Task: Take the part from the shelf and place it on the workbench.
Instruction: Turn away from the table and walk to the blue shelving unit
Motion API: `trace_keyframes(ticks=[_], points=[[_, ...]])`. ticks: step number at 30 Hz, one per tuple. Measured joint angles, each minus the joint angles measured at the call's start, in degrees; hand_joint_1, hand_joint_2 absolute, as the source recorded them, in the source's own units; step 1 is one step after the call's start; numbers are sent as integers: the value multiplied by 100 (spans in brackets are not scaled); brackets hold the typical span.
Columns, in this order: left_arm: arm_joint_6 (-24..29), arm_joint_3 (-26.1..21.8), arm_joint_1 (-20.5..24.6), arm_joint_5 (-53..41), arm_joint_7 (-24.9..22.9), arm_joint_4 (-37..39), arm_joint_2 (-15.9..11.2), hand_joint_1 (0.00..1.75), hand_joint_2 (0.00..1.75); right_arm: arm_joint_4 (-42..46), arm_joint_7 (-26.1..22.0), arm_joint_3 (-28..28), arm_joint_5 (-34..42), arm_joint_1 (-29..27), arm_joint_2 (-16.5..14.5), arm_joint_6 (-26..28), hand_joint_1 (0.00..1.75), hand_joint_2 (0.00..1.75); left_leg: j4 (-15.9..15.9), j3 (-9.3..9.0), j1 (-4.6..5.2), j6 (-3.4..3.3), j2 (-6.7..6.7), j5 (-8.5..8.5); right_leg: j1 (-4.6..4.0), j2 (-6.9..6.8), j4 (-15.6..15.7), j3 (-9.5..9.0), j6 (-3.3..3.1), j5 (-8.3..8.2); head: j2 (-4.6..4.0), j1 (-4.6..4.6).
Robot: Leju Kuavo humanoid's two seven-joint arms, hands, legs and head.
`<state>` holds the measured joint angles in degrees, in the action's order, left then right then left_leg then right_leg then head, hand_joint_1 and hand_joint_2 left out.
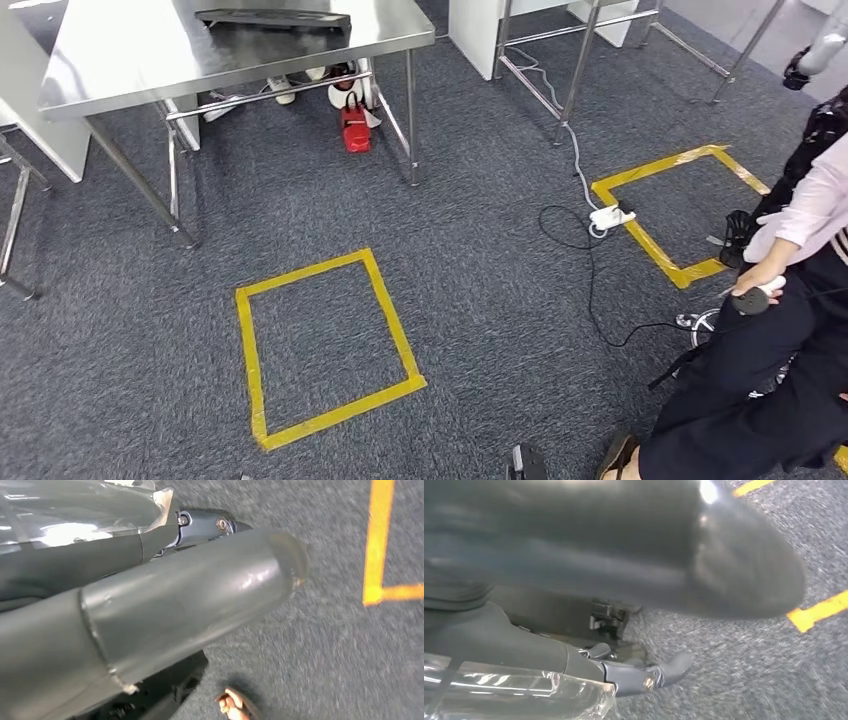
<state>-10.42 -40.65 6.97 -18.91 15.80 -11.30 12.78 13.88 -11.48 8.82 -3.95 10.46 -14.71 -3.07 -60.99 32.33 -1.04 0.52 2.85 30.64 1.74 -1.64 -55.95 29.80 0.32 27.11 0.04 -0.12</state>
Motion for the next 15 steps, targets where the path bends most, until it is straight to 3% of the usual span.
trace_keyframes(ticks=[1, 2, 3, 4, 5, 6, 8, 10, 12, 13, 15], points=[[3, -10, -10, 21, 32, 1, -5, 0, 0, 0, 42, -50, -74, 7, -38, -28, 0, 0, -364, 150, -6, 10, -175, 224, -15, 75, -3, 26, -31, -20, 0, -9], [24, -19, -20, 24, 48, 1, -9, 0, 0, 0, 74, -104, -144, 8, -72, -33, 0, 0, -765, 325, -9, 14, -260, 421, -27, 151, -5, 47, -55, -36, 0, -12], [50, -23, -29, 18, 52, 2, -13, 0, 0, -1, 98, -155, -204, 2, -100, -1, 0, 0, -1072, 463, -11, 19, -293, 524, -36, 231, -10, 61, -66, -46, 0, -13], [72, -27, -33, 20, 55, 2, -16, 0, 0, -1, 114, -204, -255, -6, -125, 55, 0, 0, -1200, 522, -16, 24, -304, 511, -40, 314, -17, 69, -72, -52, 0, -15], [81, -34, -36, 24, 61, 2, -17, 0, 0, -2, 127, -251, -298, -13, -140, 117, 0, 0, -1093, 471, -27, 27, -308, 378, -39, 396, -27, 71, -73, -56, 0, -14], [79, -46, -37, 32, 68, 2, -19, 0, 0, -2, 136, -299, -338, -15, -151, 165, 0, 0, -777, 321, -46, 29, -333, 163, -34, 479, -40, 70, -71, -56, 0, -15], [80, -67, -37, 32, 71, 3, -25, 0, 0, -2, 150, -387, -375, -3, -170, 199, 0, 0, -14, -42, -98, 35, -563, -165, -42, 634, -85, 99, -43, -53, 0, -15], [70, -76, -40, 32, 59, 4, -31, 0, 0, -2, 172, -438, -341, 12, -192, 212, 0, 0, 326, -183, -110, 28, -763, -229, -56, 765, -118, 180, 32, -75, 0, -17], [32, -89, -47, 45, 50, 4, -37, 0, 0, -2, 191, -451, -294, 6, -204, 240, 0, 0, 348, -166, -72, -28, -695, -243, -59, 881, -121, 266, 129, -112, 0, -20], [19, -95, -45, 41, 39, 4, -37, 0, 0, -2, 200, -452, -275, -3, -203, 253, 0, 0, 368, -166, -60, -72, -624, -267, -54, 850, -160, 313, 159, -101, 0, -20], [-4, -101, -36, 26, 25, 4, -33, 0, 0, -2, 221, -453, -224, -10, -198, 261, 0, 0, 412, -156, -57, -166, -467, -315, -80, 597, -508, 514, 165, 91, 0, 11]])
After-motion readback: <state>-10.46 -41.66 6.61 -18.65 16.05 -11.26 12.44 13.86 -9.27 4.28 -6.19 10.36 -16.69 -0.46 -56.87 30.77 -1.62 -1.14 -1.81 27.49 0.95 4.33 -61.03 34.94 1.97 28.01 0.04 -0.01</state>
